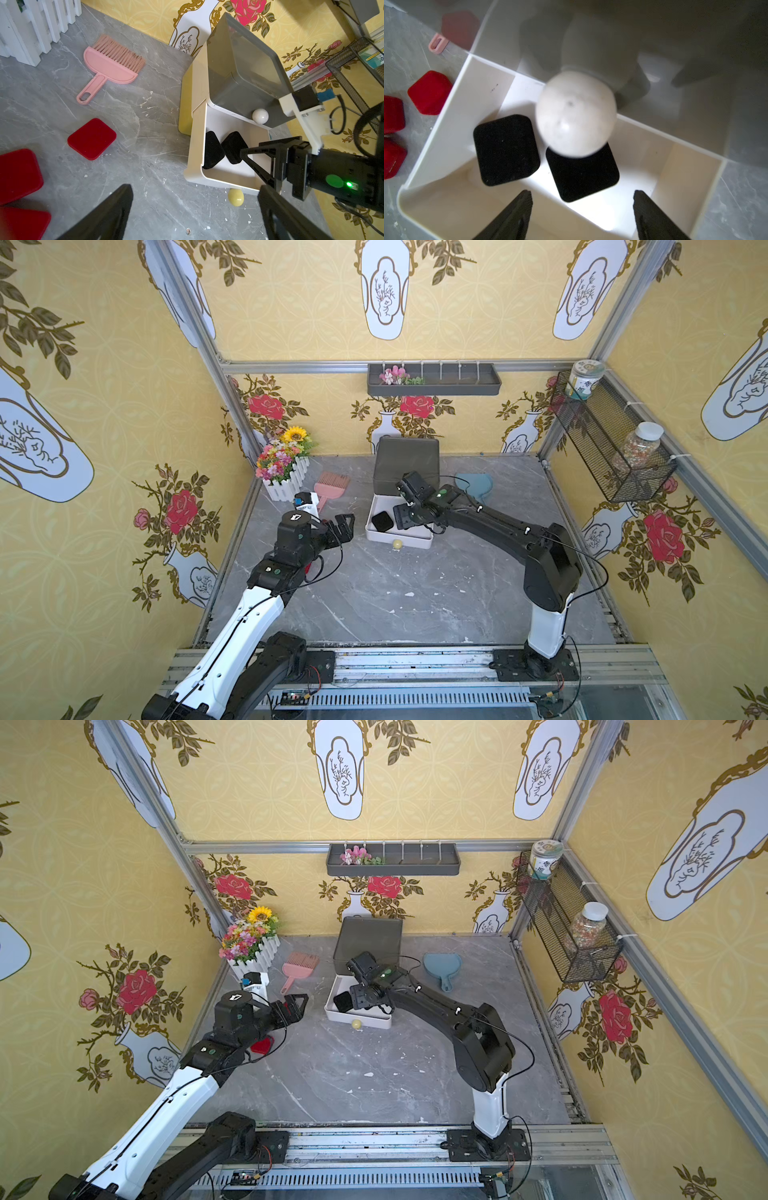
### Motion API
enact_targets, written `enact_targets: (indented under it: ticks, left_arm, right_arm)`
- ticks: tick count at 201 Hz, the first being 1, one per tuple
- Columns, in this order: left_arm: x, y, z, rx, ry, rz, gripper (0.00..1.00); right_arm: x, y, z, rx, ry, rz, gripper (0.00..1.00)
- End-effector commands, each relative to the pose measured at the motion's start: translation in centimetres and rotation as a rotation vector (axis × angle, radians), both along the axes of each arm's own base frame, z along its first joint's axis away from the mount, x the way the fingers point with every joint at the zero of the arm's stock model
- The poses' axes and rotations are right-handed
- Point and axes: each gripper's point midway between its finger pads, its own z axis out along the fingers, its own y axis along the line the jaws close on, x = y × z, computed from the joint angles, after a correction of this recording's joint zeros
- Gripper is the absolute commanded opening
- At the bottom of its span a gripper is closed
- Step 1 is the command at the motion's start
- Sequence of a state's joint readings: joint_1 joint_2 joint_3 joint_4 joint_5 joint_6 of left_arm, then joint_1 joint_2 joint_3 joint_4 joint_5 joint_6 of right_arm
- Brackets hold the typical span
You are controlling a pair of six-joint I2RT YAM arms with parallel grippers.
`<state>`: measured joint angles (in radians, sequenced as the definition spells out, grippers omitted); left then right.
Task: Place the brooch boxes into the drawer by color
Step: Place the brooch box in the drawer, then close the drawer in the storage box.
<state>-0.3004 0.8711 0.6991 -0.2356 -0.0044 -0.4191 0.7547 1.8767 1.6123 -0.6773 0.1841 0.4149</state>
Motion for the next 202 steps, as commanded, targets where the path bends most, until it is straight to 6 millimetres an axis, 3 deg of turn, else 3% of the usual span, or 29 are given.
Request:
enact_targets:
  ticks: [1, 26, 53, 81, 100, 121, 145, 170, 202]
  left_arm:
    - [0.0, 0.1, -0.2, 0.006, 0.003, 0.000, 1.00]
    - [-0.1, 0.1, -0.2, 0.006, 0.002, 0.001, 1.00]
    - [-0.2, 0.2, -0.1, 0.005, -0.004, 0.005, 1.00]
    - [-0.3, 0.1, 0.0, 0.000, -0.004, 0.002, 1.00]
    - [-0.3, 0.1, 0.0, -0.001, -0.003, 0.000, 1.00]
    - [-0.2, 0.1, 0.0, -0.002, -0.005, 0.000, 1.00]
    - [-0.3, 0.2, 0.0, 0.002, -0.006, 0.005, 1.00]
    - [-0.4, 0.3, 0.1, 0.004, -0.008, 0.011, 1.00]
    - [-0.3, 0.2, -0.1, 0.005, 0.000, 0.007, 1.00]
  right_arm:
    - [-1.0, 0.5, 2.4, -0.009, -0.064, 0.035, 0.82]
    - [-3.1, 1.3, 4.6, 0.051, -0.107, 0.056, 0.82]
    - [-5.7, 2.0, 6.6, 0.317, -0.120, 0.068, 0.82]
    - [-8.2, 1.1, 8.0, 0.538, -0.137, 0.042, 0.83]
    - [-9.6, 0.4, 7.0, 0.608, -0.100, 0.006, 0.83]
    - [-10.7, -0.1, 4.6, 0.655, -0.048, -0.033, 0.81]
    - [-11.4, -0.3, 2.3, 0.741, -0.015, -0.089, 0.70]
    - [-11.7, 0.2, 1.3, 0.766, -0.029, -0.123, 0.57]
    - [-10.7, 1.0, 1.3, 0.792, -0.053, -0.156, 0.48]
